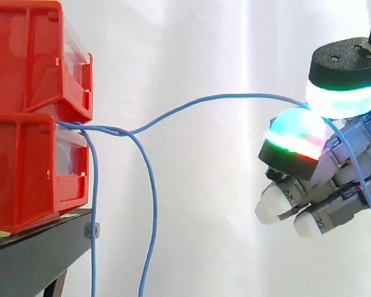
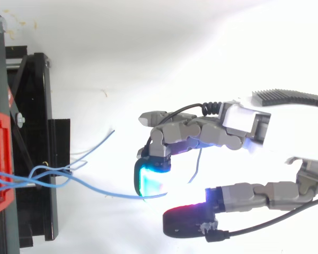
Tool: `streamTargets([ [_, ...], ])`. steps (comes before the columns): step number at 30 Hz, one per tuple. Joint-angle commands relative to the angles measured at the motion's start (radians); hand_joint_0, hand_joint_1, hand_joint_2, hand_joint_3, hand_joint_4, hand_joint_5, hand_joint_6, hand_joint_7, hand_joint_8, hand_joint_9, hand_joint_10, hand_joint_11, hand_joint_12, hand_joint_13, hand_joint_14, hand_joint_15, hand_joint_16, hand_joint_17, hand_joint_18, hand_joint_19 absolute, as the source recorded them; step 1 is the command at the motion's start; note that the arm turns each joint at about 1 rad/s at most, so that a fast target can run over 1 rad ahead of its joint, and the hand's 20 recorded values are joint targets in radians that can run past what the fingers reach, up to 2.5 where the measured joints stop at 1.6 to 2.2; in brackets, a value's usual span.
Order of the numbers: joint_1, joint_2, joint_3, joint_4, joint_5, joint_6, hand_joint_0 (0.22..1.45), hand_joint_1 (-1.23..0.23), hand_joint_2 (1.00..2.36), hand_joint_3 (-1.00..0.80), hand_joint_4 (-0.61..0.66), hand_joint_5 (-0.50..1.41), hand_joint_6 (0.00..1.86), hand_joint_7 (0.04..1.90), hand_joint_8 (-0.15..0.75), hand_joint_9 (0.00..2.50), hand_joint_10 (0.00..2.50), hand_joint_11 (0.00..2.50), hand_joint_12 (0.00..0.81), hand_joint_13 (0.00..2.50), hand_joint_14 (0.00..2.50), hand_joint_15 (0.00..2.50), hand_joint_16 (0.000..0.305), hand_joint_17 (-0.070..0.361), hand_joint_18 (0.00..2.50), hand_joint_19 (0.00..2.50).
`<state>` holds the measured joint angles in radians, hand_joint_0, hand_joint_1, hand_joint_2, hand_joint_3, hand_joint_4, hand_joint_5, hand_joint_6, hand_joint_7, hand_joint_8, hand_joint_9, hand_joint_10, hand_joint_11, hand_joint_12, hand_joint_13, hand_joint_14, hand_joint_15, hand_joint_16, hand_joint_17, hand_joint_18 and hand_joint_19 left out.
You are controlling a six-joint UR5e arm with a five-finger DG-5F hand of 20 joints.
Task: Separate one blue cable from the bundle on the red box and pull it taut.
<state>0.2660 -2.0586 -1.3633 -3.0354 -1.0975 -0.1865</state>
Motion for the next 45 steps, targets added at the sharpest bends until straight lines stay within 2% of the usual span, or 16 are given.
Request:
streamTargets([
  [1, 0.001, 0.000, 0.001, 0.000, -0.001, -0.007, 0.57, -0.68, 1.11, -0.12, 0.15, -0.02, 0.55, 1.36, 0.303, 0.48, 0.00, 0.08, 0.368, 0.17, 0.00, 0.05, 0.066, 0.148, 0.22, 0.04],
  [17, 0.001, 0.000, 0.000, 0.000, 0.001, -0.007, 0.57, -0.68, 1.12, -0.14, 0.16, -0.02, 0.55, 1.35, 0.307, 0.49, 0.00, 0.09, 0.365, 0.19, 0.00, 0.05, 0.065, 0.146, 0.24, 0.04],
  [18, 0.001, 0.000, 0.000, 0.001, 0.001, -0.007, 0.59, -0.68, 1.05, -0.12, 0.16, -0.02, 0.54, 1.37, 0.305, 0.49, 0.00, 0.09, 0.363, 0.19, 0.00, 0.05, 0.064, 0.144, 0.24, 0.03],
  [22, 0.001, 0.000, 0.000, 0.000, 0.001, -0.007, 0.59, -0.68, 1.05, -0.13, 0.15, -0.02, 0.54, 1.38, 0.303, 0.51, 0.00, 0.10, 0.361, 0.19, 0.00, 0.06, 0.064, 0.143, 0.25, 0.04],
  [37, 0.001, 0.000, 0.000, 0.001, 0.001, -0.007, 0.58, -0.69, 1.08, -0.15, 0.15, -0.02, 0.55, 1.34, 0.299, 0.61, 0.00, 0.16, 0.358, 0.34, 0.00, 0.08, 0.061, 0.136, 0.31, 0.02],
  [41, -0.001, 0.000, 0.000, 0.001, 0.001, -0.007, 0.57, -0.69, 1.11, -0.16, 0.17, -0.02, 0.55, 1.33, 0.325, 0.66, 0.00, 0.19, 0.378, 0.40, 0.00, 0.09, 0.061, 0.137, 0.38, 0.02],
  [45, -0.001, 0.000, 0.000, 0.001, 0.001, -0.007, 0.57, -0.69, 1.12, -0.16, 0.16, -0.02, 0.55, 1.34, 0.319, 0.70, 0.00, 0.21, 0.362, 0.44, 0.00, 0.11, 0.058, 0.131, 0.39, 0.03],
])
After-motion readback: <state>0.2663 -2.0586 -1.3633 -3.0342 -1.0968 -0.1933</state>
